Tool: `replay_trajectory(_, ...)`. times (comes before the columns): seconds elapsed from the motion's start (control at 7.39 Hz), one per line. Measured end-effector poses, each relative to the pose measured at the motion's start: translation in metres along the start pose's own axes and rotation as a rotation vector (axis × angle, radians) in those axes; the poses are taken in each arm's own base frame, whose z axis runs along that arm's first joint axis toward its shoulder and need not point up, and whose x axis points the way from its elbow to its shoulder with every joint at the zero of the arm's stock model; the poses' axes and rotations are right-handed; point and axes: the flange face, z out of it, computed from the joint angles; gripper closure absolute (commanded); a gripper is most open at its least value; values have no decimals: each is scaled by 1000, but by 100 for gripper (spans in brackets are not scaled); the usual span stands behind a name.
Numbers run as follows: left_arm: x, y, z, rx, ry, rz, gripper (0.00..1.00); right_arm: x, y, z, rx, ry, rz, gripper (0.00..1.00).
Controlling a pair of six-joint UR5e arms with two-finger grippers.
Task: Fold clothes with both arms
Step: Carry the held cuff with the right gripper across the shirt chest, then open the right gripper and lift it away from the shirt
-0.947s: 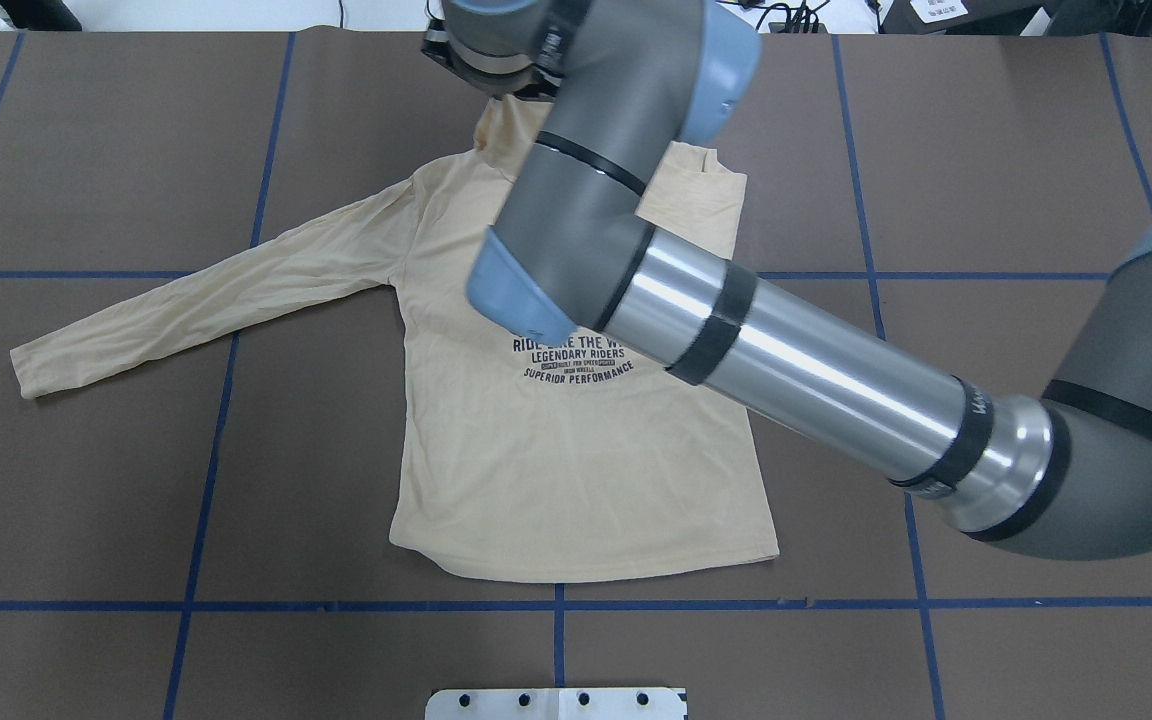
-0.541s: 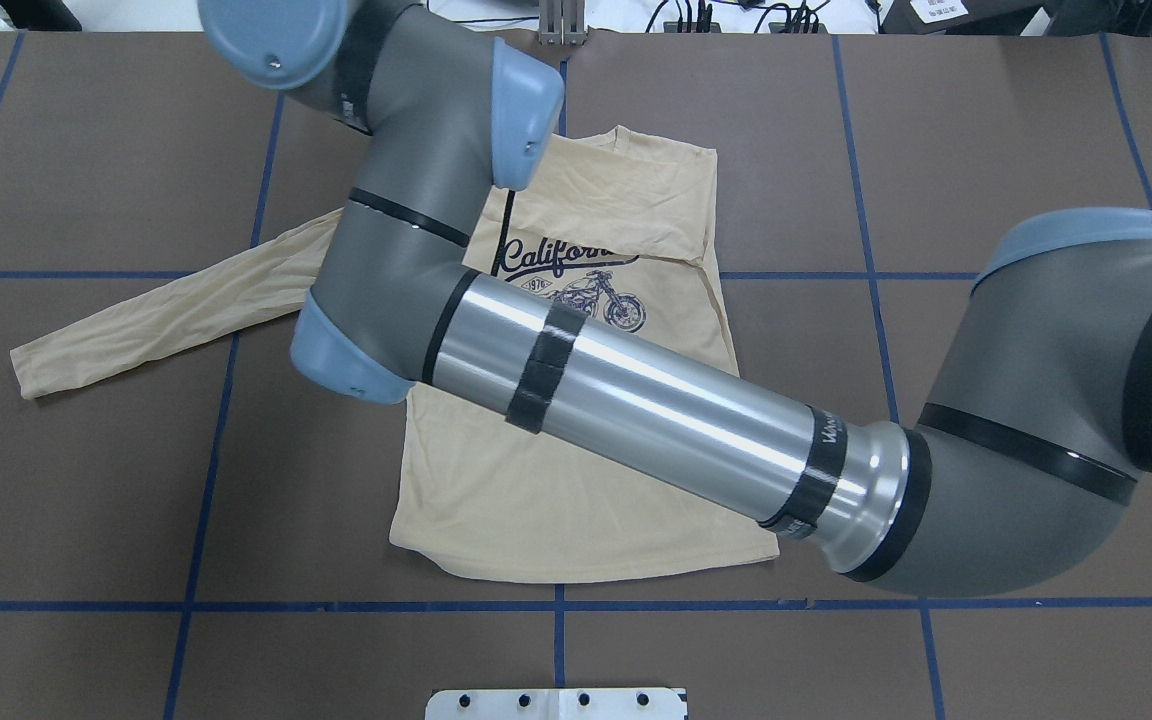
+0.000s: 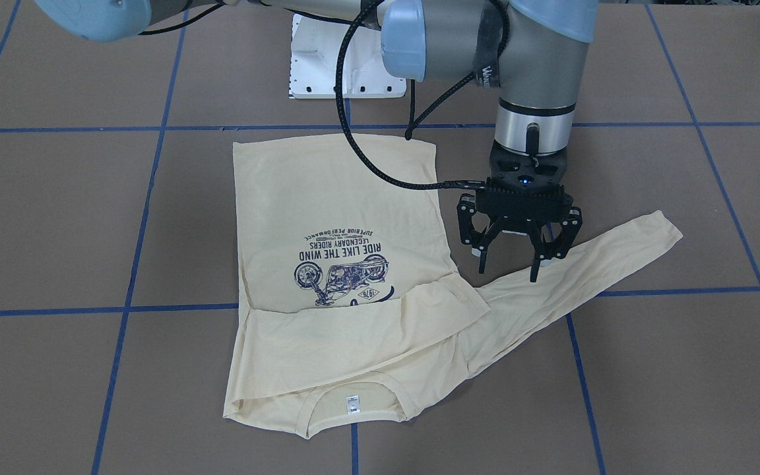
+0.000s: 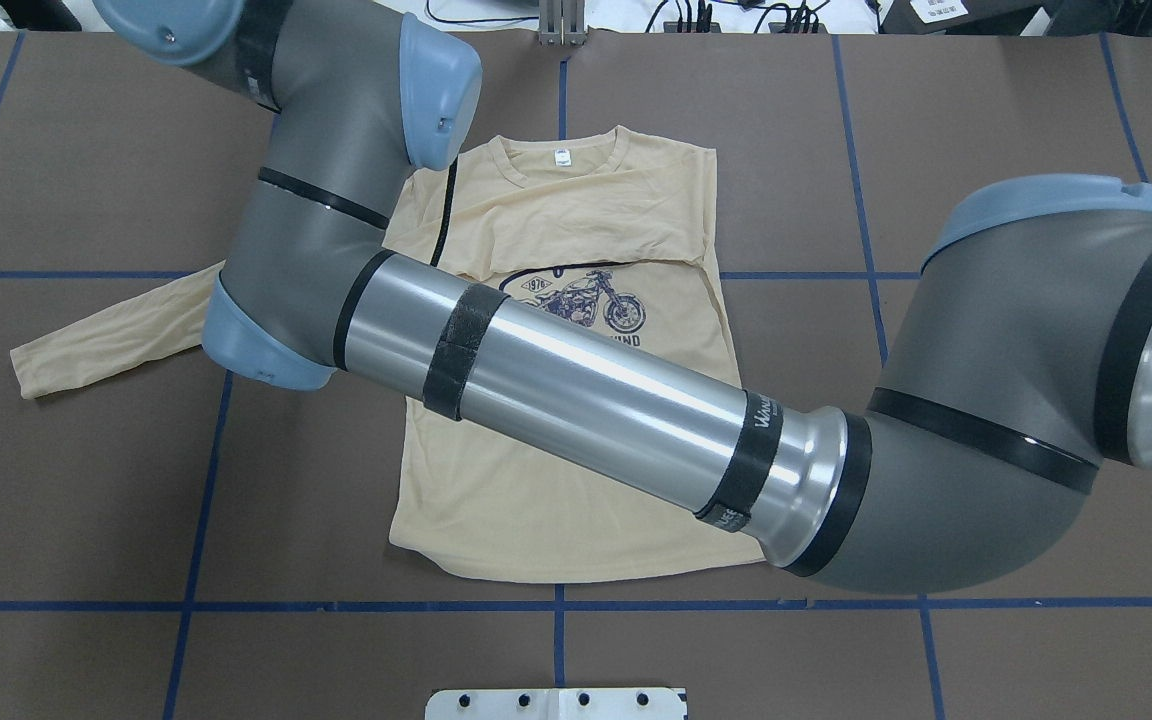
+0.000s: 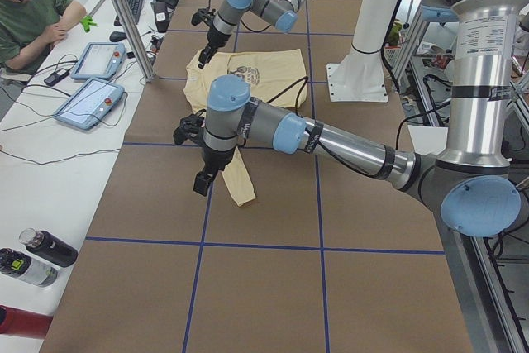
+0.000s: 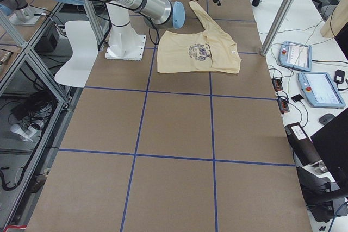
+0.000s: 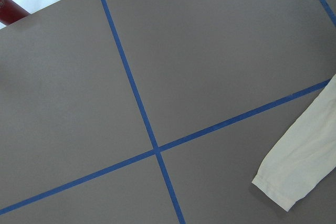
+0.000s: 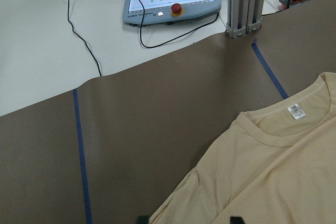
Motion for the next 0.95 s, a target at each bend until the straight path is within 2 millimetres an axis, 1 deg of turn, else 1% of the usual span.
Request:
replay_trajectory(0.14, 3, -2, -2, 9, 9, 8, 0, 10, -26, 1, -67, 19, 20, 0)
replay_trajectory(0.27, 8, -4, -5, 30, 24, 28, 0, 31, -49, 5, -123, 48, 25, 0)
replay_trajectory(0.41, 18, -3, -3, 58, 40, 72, 0, 69, -64, 9, -160, 79, 0, 0)
replay_trajectory(0.54, 33, 1, 11, 59, 64, 119, 0, 116, -73, 15, -191, 108, -40, 0)
replay_trajectory(0.68, 51, 8, 31, 38, 92, 163, 0, 172, -83, 20, -221, 124, -83, 0)
replay_trajectory(0.81, 66, 17, 51, 9, 116, 196, 0, 236, -94, 22, -245, 124, -132, 0)
replay_trajectory(0.95, 75, 27, 70, -15, 131, 211, 0, 311, -111, 18, -263, 117, -198, 0)
